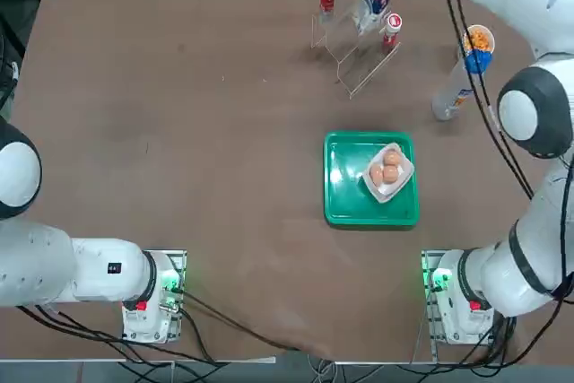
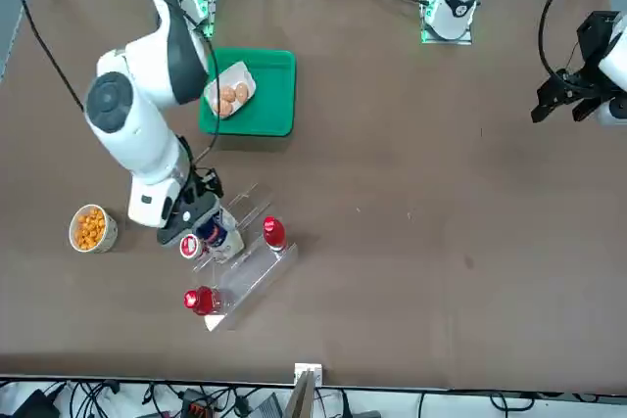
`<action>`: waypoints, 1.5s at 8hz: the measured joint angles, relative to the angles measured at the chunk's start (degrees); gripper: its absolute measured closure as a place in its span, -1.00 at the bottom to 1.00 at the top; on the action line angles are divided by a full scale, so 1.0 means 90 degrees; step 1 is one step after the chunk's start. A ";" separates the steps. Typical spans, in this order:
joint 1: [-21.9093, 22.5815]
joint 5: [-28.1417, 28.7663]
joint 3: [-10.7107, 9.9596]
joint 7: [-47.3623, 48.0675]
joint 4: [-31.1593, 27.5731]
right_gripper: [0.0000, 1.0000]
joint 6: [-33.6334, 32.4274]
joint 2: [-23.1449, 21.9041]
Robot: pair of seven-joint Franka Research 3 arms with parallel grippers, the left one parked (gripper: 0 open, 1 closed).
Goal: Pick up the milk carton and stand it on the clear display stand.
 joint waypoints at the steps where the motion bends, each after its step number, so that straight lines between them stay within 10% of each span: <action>1: 0.0001 -0.0013 -0.0008 0.0010 0.0045 0.14 0.0038 0.0061; 5: 0.0021 -0.0016 -0.0026 0.0014 0.0101 0.07 0.0308 0.0258; 8: 0.0104 -0.0016 -0.0026 0.0034 0.0108 -0.84 0.0445 0.0310; 12: 0.0105 -0.0016 -0.0036 0.0079 0.0286 -0.99 0.0404 0.0278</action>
